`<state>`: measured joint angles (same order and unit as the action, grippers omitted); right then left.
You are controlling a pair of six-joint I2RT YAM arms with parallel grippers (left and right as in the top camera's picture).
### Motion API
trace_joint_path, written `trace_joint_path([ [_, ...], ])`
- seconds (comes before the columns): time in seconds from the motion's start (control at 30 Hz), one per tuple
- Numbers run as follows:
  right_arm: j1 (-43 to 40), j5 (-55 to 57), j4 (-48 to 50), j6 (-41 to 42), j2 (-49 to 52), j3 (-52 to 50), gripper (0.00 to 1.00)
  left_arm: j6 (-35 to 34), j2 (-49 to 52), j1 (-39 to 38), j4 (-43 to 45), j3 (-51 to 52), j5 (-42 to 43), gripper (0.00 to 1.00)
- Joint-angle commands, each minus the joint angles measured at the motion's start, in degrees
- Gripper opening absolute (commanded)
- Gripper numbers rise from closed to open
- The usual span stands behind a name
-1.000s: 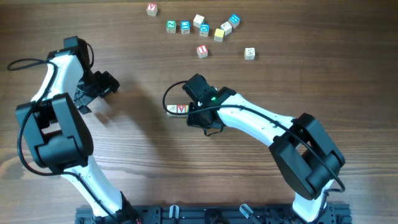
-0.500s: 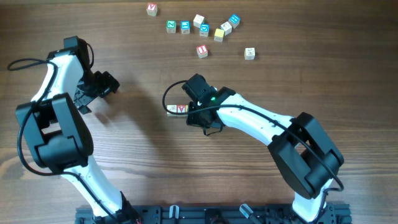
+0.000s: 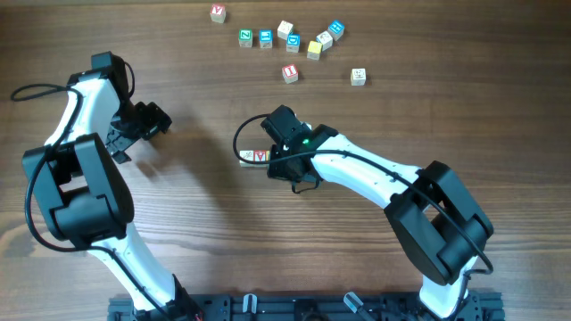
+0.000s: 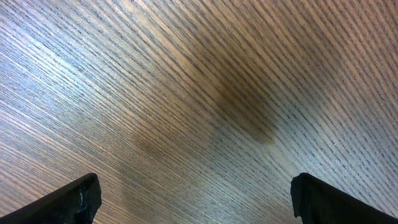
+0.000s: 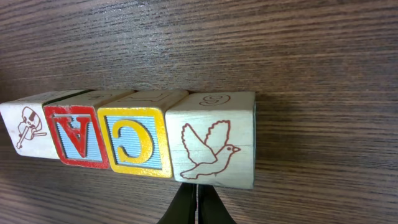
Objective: Form a horizontal line
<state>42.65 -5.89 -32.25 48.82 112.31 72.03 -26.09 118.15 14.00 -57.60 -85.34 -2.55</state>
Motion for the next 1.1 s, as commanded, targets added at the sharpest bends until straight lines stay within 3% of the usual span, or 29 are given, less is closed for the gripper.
trace_joint_path([
  [0.0, -0.2, 1.5, 0.3, 0.7, 0.7, -0.5, 0.04, -0.1, -0.5, 0.2, 0.0, 0.0, -0.5, 1.00],
  [0.53, -0.2, -0.1, 0.6, -0.9, 0.7, -0.5, 0.04, -0.1, -0.5, 0.2, 0.0, 0.0, -0.5, 1.00],
  [0.8, -0.9, -1.4, -3.9, -4.2, -1.9, 0.4, 0.04, -0.1, -0.5, 0.2, 0.0, 0.0, -0.5, 1.00],
  [1.07, -10.1, 2.1, -12.7, -8.7, -4.8, 0.6, 0.05, -0.1, -0.5, 0.2, 0.0, 0.0, -0.5, 1.00],
])
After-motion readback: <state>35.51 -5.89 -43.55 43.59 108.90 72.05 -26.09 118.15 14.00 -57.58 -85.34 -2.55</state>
